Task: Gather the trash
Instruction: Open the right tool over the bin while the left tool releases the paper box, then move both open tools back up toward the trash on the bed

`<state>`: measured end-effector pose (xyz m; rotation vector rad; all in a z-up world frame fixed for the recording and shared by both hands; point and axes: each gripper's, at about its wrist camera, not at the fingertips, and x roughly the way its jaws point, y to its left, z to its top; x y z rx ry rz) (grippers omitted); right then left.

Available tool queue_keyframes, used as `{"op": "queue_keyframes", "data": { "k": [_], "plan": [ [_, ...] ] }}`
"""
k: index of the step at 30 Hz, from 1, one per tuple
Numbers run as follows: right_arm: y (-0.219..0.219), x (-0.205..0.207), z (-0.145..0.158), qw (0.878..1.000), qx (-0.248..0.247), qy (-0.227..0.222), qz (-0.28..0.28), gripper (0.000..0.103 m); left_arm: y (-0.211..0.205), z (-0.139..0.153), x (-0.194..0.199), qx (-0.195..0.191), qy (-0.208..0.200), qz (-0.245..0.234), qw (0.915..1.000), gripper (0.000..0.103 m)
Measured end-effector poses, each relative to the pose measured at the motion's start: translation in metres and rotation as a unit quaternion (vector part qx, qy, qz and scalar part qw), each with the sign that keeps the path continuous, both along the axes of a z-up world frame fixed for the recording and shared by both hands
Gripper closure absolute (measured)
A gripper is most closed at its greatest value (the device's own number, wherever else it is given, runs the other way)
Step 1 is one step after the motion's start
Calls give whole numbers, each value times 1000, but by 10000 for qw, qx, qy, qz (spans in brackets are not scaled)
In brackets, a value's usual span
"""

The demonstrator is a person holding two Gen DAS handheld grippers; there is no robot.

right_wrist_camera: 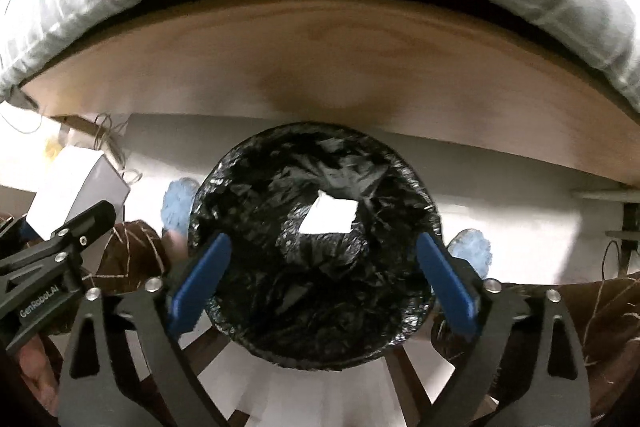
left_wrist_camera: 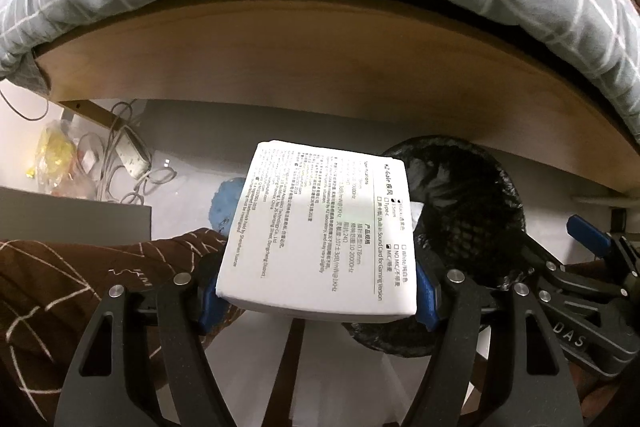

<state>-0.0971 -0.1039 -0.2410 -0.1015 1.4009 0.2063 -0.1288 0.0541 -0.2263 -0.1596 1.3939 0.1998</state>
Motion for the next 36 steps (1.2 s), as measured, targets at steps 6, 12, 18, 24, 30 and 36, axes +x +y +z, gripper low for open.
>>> {"op": "queue_keyframes", "data": {
  "k": [6, 12, 18, 24, 30, 36],
  "plan": [
    [-30, 0, 22, 9988, -180, -399, -224, 8, -25, 3, 6, -101, -16, -229, 9997, 33],
    [-62, -4, 36, 9964, -354, -590, -496, 8, -60, 6, 12, -183, -8, -620, 9979, 33],
    [-88, -6, 41, 9939, -393, -690, -769, 8, -92, 2, 17, -177, 39, -914, 9956, 33],
    [-105, -4, 38, 9922, -352, -620, -1019, 8, -109, -12, 19, -230, 168, -1045, 9941, 33],
    [-108, -4, 43, 9920, -335, -643, -1033, 8, -111, -23, 19, -196, 220, -1083, 9937, 32],
    [-105, -4, 43, 9917, -415, -696, -996, 8, -115, -22, 18, -132, 168, -1178, 9928, 17]
  ]
}}
